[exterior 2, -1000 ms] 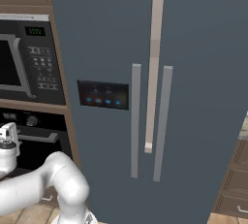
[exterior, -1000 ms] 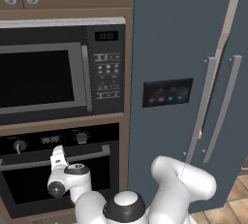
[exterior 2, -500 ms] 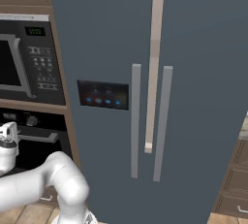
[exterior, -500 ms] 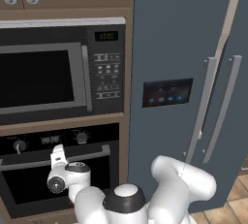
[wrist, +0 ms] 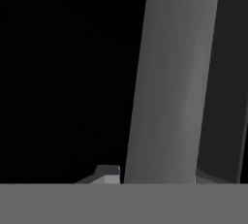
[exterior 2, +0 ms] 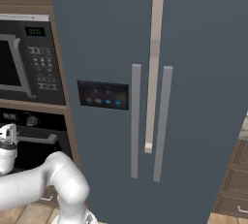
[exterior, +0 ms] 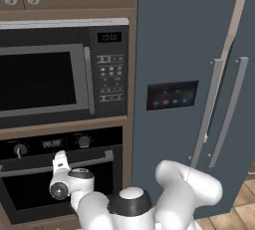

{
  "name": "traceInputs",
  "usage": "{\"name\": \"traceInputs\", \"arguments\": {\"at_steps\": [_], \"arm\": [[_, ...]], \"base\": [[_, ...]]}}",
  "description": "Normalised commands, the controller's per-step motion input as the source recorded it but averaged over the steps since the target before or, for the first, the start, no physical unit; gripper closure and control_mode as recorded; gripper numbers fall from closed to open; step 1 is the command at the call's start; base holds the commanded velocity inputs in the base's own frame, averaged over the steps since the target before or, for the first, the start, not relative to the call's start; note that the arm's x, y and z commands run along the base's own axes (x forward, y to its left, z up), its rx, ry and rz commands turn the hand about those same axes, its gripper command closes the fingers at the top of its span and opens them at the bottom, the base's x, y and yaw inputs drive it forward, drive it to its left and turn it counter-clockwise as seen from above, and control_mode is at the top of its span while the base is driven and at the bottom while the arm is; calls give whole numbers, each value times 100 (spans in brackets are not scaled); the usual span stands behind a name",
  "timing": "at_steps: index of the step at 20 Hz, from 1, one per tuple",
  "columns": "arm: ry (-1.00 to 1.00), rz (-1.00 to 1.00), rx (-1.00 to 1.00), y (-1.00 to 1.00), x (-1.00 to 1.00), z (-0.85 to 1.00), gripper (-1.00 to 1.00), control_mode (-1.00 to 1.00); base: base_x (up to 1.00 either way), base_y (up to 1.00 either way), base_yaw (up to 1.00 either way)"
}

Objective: Take the fish from the oven and place it on the plate on the counter.

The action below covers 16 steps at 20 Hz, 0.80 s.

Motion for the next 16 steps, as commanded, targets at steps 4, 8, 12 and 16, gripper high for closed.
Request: {"name": "traceInputs", "arguments": {"at_steps": [4, 8, 12, 16], "arm": [[-1, 0, 0, 6, -70, -39, 100, -100], [0, 0, 0, 5, -76, -32, 100, -100], [0, 0, 0, 5, -74, -43, 100, -100], [0, 0, 0, 3, -74, -47, 100, -100]], "base": [[0, 0, 0], [0, 0, 0], [0, 0, 0], [0, 0, 0]]}}
